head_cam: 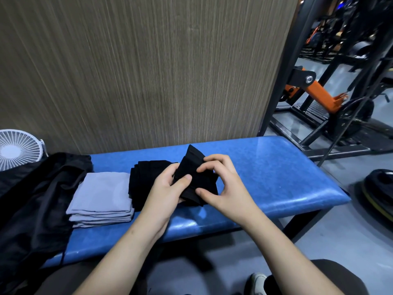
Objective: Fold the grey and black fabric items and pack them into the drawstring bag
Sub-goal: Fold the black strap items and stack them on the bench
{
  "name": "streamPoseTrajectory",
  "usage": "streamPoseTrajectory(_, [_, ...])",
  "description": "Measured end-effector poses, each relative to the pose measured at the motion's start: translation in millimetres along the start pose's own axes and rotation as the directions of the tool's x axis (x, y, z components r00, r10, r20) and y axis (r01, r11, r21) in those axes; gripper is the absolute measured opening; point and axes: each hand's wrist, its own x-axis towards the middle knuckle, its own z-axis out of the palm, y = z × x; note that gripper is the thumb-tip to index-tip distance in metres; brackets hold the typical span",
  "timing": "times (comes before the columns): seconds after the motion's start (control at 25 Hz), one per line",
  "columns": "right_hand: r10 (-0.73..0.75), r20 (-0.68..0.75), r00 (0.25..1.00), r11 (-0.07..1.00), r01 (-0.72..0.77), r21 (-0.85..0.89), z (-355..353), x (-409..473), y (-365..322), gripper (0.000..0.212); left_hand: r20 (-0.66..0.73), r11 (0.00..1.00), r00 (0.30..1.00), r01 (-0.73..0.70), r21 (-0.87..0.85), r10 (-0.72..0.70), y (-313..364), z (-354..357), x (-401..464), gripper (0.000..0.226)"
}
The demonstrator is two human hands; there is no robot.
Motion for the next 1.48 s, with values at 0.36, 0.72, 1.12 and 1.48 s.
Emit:
streamPoseTrajectory(0.36, [0.272, 0.120, 0.955, 0.816, -0.295, 0.497, -1, -2, -8, 0.040, -0.048, 0.982, 0.995, -0.093, -0.162, 0.087, 7, 1, 0, 0.042])
streamPoseTrajectory(0.72, [0.402, -0.048, 0.915, 0.803, -0.326, 0.499, -7, 5, 3, 0.027, -0.054, 0.886, 0.978, -0.156, 0.436, 0.199, -9, -8, 11, 0.039])
streamPoseTrajectory(1.12, [0.418, -0.219, 0.881, 0.905, -0.385, 0.179, -3, 31, 37, 0.019, 0.028, 0.633, 0.972, -0.173, 0.755, 0.233, -17, 8, 34, 0.039])
streamPoseTrajectory(1.48, [0.340, -0.137, 0.931, 0.924, -0.357, -0.136, 10, 30, 51, 0.020, 0.102, 0.373, 0.982, -0.156, 0.915, 0.162, -32, 17, 28, 0.045])
